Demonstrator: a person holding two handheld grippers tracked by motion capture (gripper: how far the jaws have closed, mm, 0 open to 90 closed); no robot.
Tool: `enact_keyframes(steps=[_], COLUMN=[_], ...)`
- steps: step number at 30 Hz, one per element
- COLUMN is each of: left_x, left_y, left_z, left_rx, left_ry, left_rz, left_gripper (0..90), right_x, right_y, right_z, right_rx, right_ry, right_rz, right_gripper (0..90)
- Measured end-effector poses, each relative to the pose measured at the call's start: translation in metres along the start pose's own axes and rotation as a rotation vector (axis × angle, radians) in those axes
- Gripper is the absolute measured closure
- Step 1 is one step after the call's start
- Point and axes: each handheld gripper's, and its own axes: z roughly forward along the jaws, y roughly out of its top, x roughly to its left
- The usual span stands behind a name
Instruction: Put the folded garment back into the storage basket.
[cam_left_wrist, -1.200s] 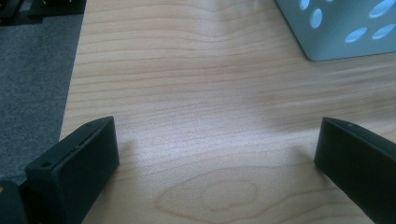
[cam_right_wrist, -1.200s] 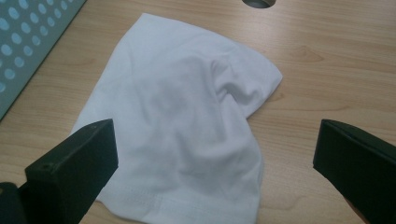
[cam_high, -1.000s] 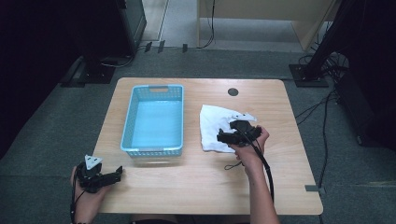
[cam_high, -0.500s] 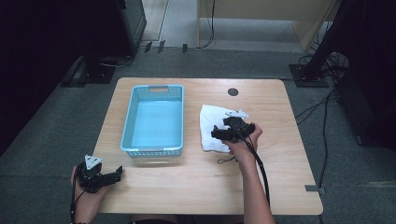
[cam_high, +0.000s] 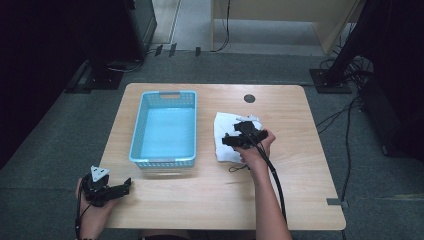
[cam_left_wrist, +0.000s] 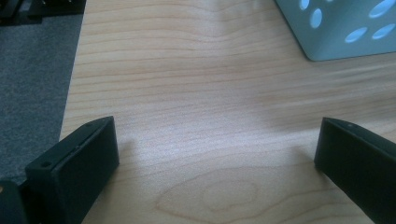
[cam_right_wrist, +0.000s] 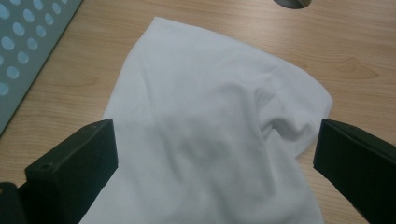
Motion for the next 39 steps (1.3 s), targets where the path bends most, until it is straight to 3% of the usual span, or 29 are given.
enact_keyframes(steps=[6,16,23,27,33,37,38,39], left_x=[0.000,0.000,0.000,0.000,0.000,0.000,0.000,0.000], left_y=[0.000,0.000,0.000,0.000,0.000,0.000,0.000,0.000], left_z=[0.000,0.000,0.000,0.000,0.000,0.000,0.000,0.000], left_rx=[0.001,0.001,0.001,0.001,-0.001,0.000,0.000,0.000], left_ry=[0.000,0.000,0.000,0.001,0.000,-0.001,-0.001,-0.001], left_rz=[0.000,0.000,-0.001,0.000,-0.001,0.000,0.000,0.000], left_gripper=[0.0,0.0,0.0,0.0,0.0,0.0,0.0,0.0], right_x=[0.009,0.017,0.025,0.023,0.019,0.015,0.015,0.013], right_y=[0.003,0.002,-0.006,-0.012,-0.020,-0.023,-0.023,-0.023], right_z=[0.018,0.040,0.054,0.056,0.055,0.049,0.049,0.046], right_rx=[0.047,0.092,0.125,0.089,0.031,0.007,0.007,0.010], right_ry=[0.003,-0.052,-0.059,-0.030,-0.003,0.014,0.014,0.012], right_rz=[0.023,0.051,0.043,0.073,0.044,0.029,0.029,0.032], right_gripper=[0.0,0.0,0.0,0.0,0.0,14.0,14.0,23.2])
